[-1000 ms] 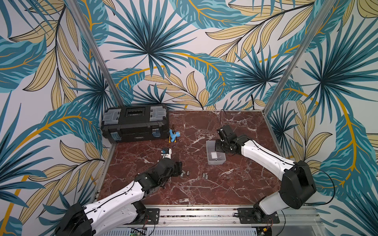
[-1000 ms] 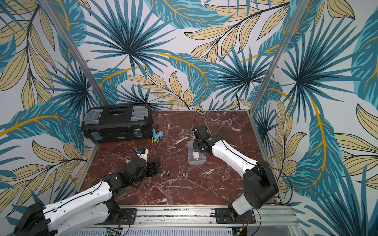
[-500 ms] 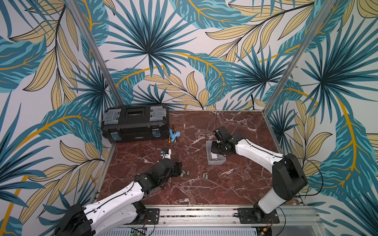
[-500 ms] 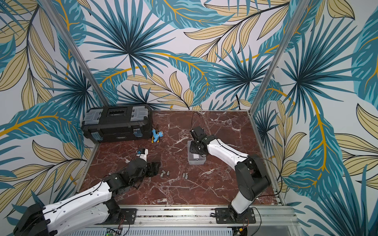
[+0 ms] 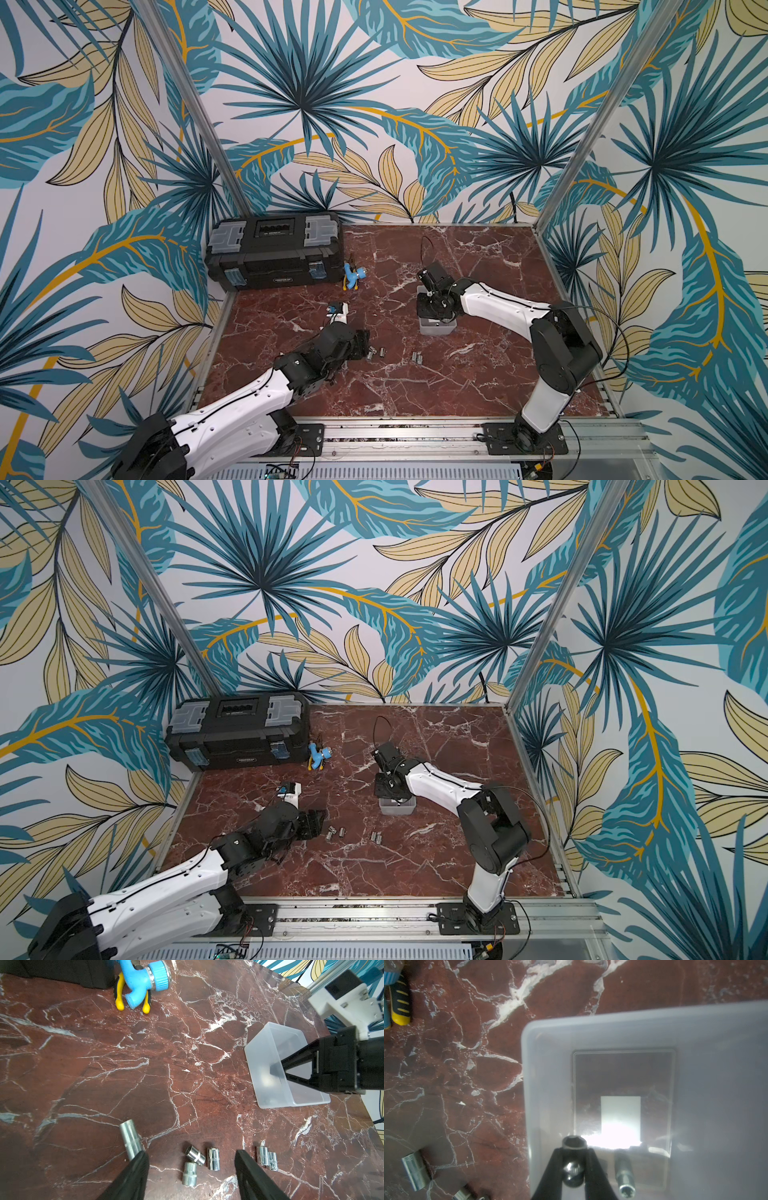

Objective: Put the socket on the desktop into the storage box
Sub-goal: Place the socket head in the storage box.

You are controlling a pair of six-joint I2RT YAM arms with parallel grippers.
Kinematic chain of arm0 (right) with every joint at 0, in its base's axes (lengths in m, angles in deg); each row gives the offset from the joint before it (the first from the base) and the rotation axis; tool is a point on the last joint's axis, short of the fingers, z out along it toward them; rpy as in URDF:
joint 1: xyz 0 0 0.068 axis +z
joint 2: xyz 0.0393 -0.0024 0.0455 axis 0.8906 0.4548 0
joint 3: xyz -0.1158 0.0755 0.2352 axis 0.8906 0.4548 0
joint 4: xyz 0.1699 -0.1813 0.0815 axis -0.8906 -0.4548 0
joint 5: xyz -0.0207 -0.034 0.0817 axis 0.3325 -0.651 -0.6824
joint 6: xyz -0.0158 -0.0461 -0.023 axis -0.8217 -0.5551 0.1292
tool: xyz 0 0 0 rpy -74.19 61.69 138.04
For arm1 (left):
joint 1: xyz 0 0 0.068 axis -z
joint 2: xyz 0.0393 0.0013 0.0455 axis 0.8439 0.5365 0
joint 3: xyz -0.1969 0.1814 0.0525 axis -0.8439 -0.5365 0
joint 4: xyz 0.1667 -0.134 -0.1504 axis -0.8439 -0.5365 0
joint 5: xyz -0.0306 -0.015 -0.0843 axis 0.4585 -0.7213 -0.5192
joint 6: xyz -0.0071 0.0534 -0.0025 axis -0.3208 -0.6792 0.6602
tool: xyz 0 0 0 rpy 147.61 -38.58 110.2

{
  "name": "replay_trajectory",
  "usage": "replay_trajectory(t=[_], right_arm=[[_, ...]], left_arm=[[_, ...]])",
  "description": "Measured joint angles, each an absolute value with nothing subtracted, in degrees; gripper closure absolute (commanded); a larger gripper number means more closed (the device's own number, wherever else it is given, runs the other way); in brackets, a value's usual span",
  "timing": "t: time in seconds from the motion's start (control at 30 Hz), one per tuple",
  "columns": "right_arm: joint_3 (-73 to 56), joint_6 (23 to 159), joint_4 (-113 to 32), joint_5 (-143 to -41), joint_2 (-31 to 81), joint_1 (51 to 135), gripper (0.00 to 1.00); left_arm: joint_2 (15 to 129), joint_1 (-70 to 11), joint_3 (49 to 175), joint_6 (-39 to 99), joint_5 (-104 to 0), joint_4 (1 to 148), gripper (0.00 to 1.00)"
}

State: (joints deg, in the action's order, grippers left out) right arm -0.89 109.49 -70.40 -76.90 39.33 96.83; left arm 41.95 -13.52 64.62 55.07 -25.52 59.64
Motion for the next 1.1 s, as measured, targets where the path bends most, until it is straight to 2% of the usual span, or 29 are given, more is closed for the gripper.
replay_trajectory(t=[0.63,0.83,0.9,1.0,1.03,1.1], right_arm=[[-4.48,108.18,-70.23,-79.02,41.50,99.44,1.00],[-4.78,107.87,-71.60,-75.02,41.34,99.57,0.98],[-5.44,107.72,-72.78,-73.27,41.15,99.50,0.84],[-6.38,107.37,-73.98,-70.93,40.60,99.41,0.52],[-6.49,107.06,-74.23,-70.32,40.25,99.37,0.45],[-6.51,106.80,-74.79,-69.62,39.49,99.35,0.41]], left_arm=[[42.19,-13.57,64.62,55.07,-25.52,59.77,0.30],[42.14,-13.59,64.62,55.07,-25.52,59.73,0.30],[42.08,-13.59,64.62,55.05,-25.49,59.69,0.30],[41.88,-13.59,64.60,55.07,-25.47,59.64,0.29],[41.80,-13.59,64.53,55.07,-25.45,59.69,0.29],[41.77,-13.61,64.51,55.07,-25.32,59.53,0.29]])
